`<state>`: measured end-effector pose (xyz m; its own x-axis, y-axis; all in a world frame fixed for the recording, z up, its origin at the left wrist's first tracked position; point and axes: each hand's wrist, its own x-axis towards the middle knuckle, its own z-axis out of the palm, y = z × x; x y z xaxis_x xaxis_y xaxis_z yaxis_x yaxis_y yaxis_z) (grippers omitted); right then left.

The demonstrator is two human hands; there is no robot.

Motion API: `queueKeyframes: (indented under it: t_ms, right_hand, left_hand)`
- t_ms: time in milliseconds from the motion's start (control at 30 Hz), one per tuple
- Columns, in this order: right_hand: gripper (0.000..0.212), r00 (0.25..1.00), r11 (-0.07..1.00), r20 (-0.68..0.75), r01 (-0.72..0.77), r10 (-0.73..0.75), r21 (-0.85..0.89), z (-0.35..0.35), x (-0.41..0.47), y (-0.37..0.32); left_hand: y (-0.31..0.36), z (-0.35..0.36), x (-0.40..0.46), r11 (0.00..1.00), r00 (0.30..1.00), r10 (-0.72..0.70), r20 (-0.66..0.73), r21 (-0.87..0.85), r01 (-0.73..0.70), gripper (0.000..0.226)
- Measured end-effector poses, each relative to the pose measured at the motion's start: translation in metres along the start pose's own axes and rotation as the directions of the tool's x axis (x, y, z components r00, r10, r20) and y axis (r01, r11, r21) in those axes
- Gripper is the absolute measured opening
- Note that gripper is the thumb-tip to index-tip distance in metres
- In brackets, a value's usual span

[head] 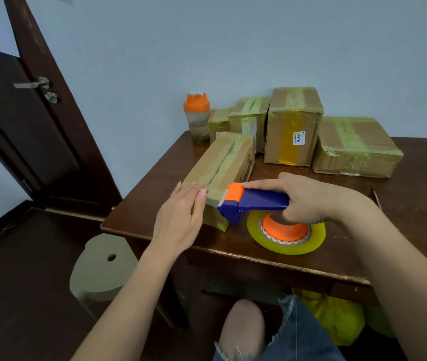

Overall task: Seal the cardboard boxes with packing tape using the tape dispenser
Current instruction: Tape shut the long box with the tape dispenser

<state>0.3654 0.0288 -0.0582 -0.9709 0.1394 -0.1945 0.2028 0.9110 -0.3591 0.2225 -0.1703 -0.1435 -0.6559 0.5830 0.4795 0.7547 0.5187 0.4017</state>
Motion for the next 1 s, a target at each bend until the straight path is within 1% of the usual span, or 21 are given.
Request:
queueKeyframes:
  t_ms: [67,167,233,333,367,433,500,567,600,733,800,867,900,933,1000]
  right_hand:
    - [0.084,1.000,1.000,0.002,-0.005,0.005,-0.021,0.000,-0.002,0.000]
    - [0.084,1.000,0.999,-0.007,-0.004,0.004,-0.054,-0.001,-0.001,0.000]
    - [0.083,1.000,0.997,-0.017,-0.001,0.000,-0.072,0.001,0.000,0.001]
    - [0.085,1.000,0.993,-0.006,-0.026,0.026,-0.119,0.004,0.000,0.003]
    - [0.086,0.999,0.990,-0.010,-0.032,0.031,-0.141,0.004,-0.001,0.003]
    - [0.088,0.999,0.985,-0.022,-0.039,0.036,-0.170,0.004,0.001,0.002]
    - [0.088,0.999,0.985,-0.028,-0.040,0.035,-0.170,0.006,0.002,0.002]
    - [0.088,0.999,0.985,-0.031,-0.037,0.032,-0.166,0.008,0.000,0.002]
    - [0.087,0.999,0.986,-0.036,-0.031,0.026,-0.167,0.008,0.000,0.002]
    - [0.088,0.999,0.987,-0.043,-0.020,0.013,-0.161,0.007,-0.002,0.002]
    - [0.088,0.999,0.989,-0.032,-0.015,0.011,-0.150,0.008,-0.001,0.002]
    - [0.088,1.000,0.989,-0.020,-0.003,0.000,-0.147,0.007,-0.001,0.002]
    - [0.088,1.000,0.989,-0.016,0.001,-0.004,-0.149,0.006,-0.001,0.002]
    - [0.087,1.000,0.988,-0.014,0.004,-0.006,-0.152,0.005,-0.002,0.003]
    - [0.087,1.000,0.984,-0.014,0.004,-0.007,-0.177,0.006,-0.001,0.002]
  left_hand:
    - [0.006,-0.005,0.003,1.000,1.000,0.005,0.028,0.010,-0.006,0.060]
    - [0.011,-0.005,0.001,0.993,0.996,0.034,0.079,-0.118,-0.025,0.051]
    - [0.007,-0.004,0.002,0.986,0.995,0.028,0.095,-0.168,-0.011,0.048]
    - [0.006,-0.006,0.003,0.985,0.989,0.049,0.141,-0.172,-0.025,0.047]
    - [0.006,-0.006,0.002,0.983,0.989,0.063,0.133,-0.180,-0.038,0.048]
    - [0.007,-0.006,0.000,0.978,0.993,0.069,0.096,-0.202,-0.049,0.042]
    - [0.005,-0.006,0.003,0.979,0.994,0.047,0.102,-0.204,-0.025,0.037]
    - [0.003,-0.006,0.005,0.986,0.992,0.052,0.115,-0.164,-0.033,0.043]
    - [0.002,-0.006,0.005,0.990,0.994,0.053,0.099,-0.135,-0.040,0.046]
    - [-0.004,-0.004,0.005,0.993,0.998,-0.056,0.022,-0.103,0.058,0.045]
    - [0.001,-0.002,0.005,0.996,1.000,0.002,0.014,-0.085,-0.001,0.044]
    - [0.007,0.002,0.001,0.983,0.995,0.101,0.023,-0.158,-0.096,0.042]
    - [0.009,0.004,-0.002,0.971,0.993,0.117,0.030,-0.214,-0.108,0.042]
    - [0.009,0.006,-0.003,0.959,0.993,0.112,0.023,-0.265,-0.102,0.041]
    - [0.005,0.010,-0.004,0.947,0.997,0.081,-0.010,-0.311,-0.080,0.041]
